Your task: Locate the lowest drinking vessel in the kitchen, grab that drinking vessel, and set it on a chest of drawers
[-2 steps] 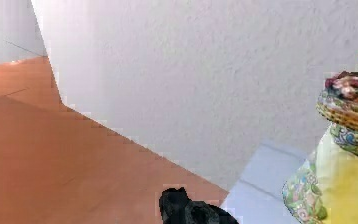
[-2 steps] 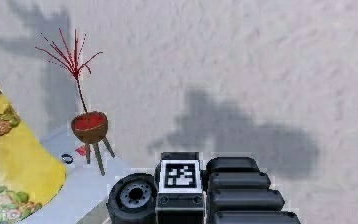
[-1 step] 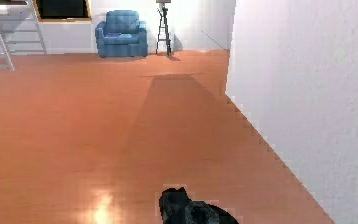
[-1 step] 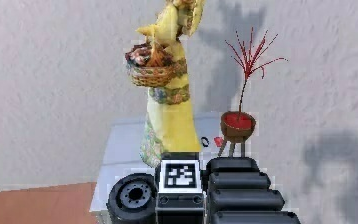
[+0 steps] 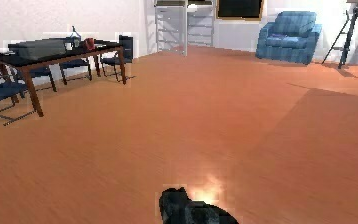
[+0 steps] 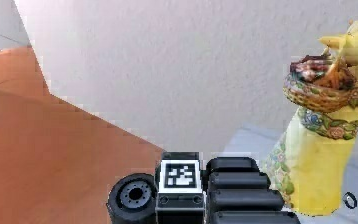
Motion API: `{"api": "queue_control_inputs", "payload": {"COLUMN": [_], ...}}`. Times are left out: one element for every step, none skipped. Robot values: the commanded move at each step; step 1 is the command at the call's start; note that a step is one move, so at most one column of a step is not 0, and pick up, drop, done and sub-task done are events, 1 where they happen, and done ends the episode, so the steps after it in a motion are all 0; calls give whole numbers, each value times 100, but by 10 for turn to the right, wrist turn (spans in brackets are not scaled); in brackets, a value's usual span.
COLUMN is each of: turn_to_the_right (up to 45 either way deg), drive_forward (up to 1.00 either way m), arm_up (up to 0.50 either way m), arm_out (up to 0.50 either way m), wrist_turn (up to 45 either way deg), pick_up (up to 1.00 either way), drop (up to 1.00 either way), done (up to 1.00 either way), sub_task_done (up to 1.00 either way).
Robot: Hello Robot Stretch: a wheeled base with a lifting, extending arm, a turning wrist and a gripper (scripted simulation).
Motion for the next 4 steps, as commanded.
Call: {"api": "queue_control_inputs", "payload": {"turn_to_the_right": [-30, 450, 270, -450], "drive_forward": [0, 0, 0, 0], "arm_up": [0, 0, 0, 0], "arm_out": [0, 0, 0, 0], "wrist_turn": [0, 0, 0, 0], "pick_up": [0, 0, 0, 0], "drop": [0, 0, 0, 0], "done": [0, 0, 0, 0], "sub_task_done": [0, 0, 0, 0]}}
